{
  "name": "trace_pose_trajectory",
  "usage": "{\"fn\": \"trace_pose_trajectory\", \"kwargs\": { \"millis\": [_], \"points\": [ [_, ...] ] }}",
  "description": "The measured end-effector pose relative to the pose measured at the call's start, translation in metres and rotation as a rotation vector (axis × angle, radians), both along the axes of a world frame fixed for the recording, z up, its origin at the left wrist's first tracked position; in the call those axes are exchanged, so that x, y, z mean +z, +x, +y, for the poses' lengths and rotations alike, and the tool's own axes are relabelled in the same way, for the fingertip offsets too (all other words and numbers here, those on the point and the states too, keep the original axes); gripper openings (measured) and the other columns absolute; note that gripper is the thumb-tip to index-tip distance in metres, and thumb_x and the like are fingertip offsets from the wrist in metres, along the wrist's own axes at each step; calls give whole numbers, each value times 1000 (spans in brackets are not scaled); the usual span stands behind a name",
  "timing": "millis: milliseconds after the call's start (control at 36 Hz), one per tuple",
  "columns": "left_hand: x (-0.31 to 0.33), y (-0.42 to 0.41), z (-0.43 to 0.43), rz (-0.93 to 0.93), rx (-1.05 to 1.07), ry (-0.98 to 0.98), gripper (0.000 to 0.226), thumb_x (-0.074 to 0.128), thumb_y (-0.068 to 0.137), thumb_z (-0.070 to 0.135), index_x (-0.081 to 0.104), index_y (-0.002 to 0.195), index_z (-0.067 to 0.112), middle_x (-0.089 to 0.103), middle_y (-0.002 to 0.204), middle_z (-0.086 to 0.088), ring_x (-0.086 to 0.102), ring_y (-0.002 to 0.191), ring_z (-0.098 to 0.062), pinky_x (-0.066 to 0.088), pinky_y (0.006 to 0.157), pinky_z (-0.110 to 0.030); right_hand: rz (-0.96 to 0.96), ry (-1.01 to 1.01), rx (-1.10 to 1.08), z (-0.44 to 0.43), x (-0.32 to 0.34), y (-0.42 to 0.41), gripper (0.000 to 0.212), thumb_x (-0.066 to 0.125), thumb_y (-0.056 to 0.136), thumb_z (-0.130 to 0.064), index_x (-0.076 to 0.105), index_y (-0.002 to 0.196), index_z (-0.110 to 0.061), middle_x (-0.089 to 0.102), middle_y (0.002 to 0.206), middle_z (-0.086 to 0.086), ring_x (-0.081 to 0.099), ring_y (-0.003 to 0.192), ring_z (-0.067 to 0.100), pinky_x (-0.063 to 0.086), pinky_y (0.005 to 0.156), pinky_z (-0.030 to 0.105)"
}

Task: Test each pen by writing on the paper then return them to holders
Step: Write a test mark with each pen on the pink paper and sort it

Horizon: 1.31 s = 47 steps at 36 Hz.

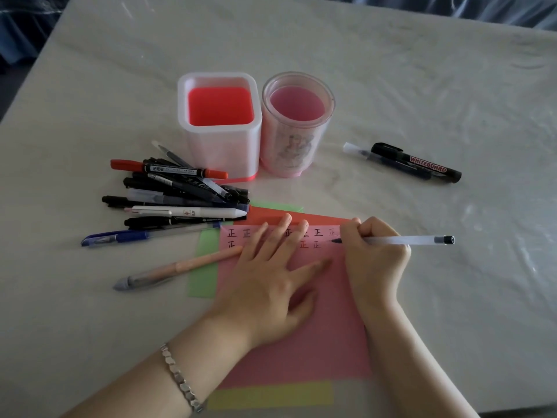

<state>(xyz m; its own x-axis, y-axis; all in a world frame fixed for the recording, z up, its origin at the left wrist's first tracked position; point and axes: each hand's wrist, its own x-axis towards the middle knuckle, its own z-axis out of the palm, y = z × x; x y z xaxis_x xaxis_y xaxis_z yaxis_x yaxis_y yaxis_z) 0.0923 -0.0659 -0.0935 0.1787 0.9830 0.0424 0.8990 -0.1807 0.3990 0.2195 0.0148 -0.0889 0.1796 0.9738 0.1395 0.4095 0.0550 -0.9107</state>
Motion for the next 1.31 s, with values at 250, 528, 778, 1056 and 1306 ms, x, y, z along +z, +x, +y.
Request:
{"fn": "trace_pose_trajectory", "kwargs": {
  "millis": [250,528,778,1056,1306],
  "points": [
    [0,0,0,9,7,0,43,44,82,44,57,122,38,40,145,-13,27,138,-33,14,110,-46,19,-17,25,0,1,0,48,59,77,-1,31,42,-16,31,37,-6,26,42,8,23,44,17],
    [0,0,0,14,3,2,44,44,82,44,56,124,38,39,145,-13,27,138,-33,15,110,-46,7,-9,18,0,1,1,43,59,75,1,32,43,-9,33,42,-3,26,44,8,24,44,17],
    [0,0,-1,11,1,1,44,43,83,44,57,124,37,39,145,-14,26,138,-33,14,110,-46,-2,4,15,-1,1,2,46,58,75,1,31,42,-16,32,39,-5,26,43,8,23,44,17],
    [0,0,-1,13,-1,6,44,43,82,44,56,124,37,39,145,-14,26,138,-33,14,111,-46,-6,-10,50,-1,2,1,47,59,74,2,29,42,-16,30,39,-4,25,42,8,22,43,16],
    [0,1,-1,11,2,19,44,44,82,44,57,123,37,40,144,-14,24,138,-31,14,110,-46,-26,-19,60,-2,3,2,49,60,72,3,29,41,-19,30,37,-6,27,41,8,22,43,15]
  ]
}}
